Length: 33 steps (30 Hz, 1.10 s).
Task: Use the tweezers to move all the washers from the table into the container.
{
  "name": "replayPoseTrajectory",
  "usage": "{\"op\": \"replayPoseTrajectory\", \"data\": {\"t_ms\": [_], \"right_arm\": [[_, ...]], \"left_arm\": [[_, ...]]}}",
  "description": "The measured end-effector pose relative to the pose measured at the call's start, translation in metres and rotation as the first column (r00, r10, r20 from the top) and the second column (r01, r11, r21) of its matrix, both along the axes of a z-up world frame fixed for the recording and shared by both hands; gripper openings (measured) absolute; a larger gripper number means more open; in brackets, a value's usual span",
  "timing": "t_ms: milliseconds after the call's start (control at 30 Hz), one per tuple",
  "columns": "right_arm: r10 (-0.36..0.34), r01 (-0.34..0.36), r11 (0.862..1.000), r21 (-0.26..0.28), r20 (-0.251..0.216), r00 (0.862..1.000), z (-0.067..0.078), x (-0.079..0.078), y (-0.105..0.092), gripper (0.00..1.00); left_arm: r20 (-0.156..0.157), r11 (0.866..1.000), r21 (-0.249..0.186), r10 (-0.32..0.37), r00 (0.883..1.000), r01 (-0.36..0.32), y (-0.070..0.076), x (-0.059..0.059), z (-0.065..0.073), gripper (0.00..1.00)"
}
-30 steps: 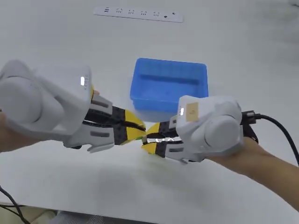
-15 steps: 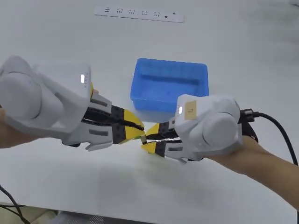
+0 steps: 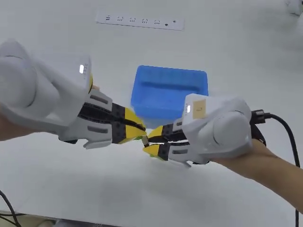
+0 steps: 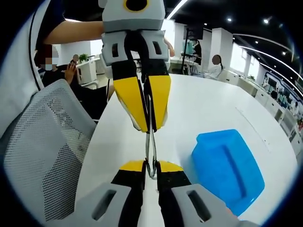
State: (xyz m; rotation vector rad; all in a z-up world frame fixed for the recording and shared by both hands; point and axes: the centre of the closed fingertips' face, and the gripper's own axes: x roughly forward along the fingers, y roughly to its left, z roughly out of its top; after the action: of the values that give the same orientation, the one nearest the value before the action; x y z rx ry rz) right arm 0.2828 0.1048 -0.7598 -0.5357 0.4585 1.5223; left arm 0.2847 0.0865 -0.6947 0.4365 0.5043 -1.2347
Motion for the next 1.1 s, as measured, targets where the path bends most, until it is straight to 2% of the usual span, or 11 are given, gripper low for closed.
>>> {"op": "replayPoseTrajectory", "data": {"t_ms": [200, 400, 667, 767, 933, 1000, 1100], "right_arm": [[-0.020, 0.020, 1.000, 0.010, 0.044, 0.999, 0.022, 0.018, -0.010, 0.10], [-0.030, 0.029, 0.999, 0.017, 0.093, 0.995, 0.041, 0.039, -0.015, 0.10], [-0.075, 0.070, 0.996, 0.048, 0.120, 0.990, 0.055, 0.069, -0.016, 0.10], [-0.087, 0.080, 0.995, 0.056, 0.130, 0.988, 0.059, 0.079, -0.016, 0.10], [-0.103, 0.096, 0.994, 0.058, 0.139, 0.985, 0.058, 0.099, -0.017, 0.10], [-0.106, 0.099, 0.994, 0.052, 0.143, 0.984, 0.053, 0.106, -0.016, 0.10], [-0.115, 0.109, 0.993, 0.052, 0.129, 0.985, 0.045, 0.115, -0.014, 0.10]], "left_arm": [[0.033, 1.000, -0.016, -0.009, 0.999, 0.010, -0.006, 0.015, 0.021, 0.06], [0.085, 0.999, -0.009, -0.034, 0.996, 0.034, -0.016, 0.032, 0.041, 0.06], [0.118, 0.998, 0.021, -0.063, 0.991, 0.061, -0.017, 0.061, 0.054, 0.06], [0.131, 0.997, 0.026, -0.075, 0.989, 0.072, -0.016, 0.076, 0.054, 0.06], [0.141, 0.997, 0.027, -0.078, 0.987, 0.075, -0.017, 0.092, 0.052, 0.06], [0.138, 0.997, 0.027, -0.072, 0.988, 0.069, -0.017, 0.099, 0.048, 0.06], [0.118, 0.999, 0.019, -0.046, 0.992, 0.044, -0.014, 0.109, 0.039, 0.06]]}}
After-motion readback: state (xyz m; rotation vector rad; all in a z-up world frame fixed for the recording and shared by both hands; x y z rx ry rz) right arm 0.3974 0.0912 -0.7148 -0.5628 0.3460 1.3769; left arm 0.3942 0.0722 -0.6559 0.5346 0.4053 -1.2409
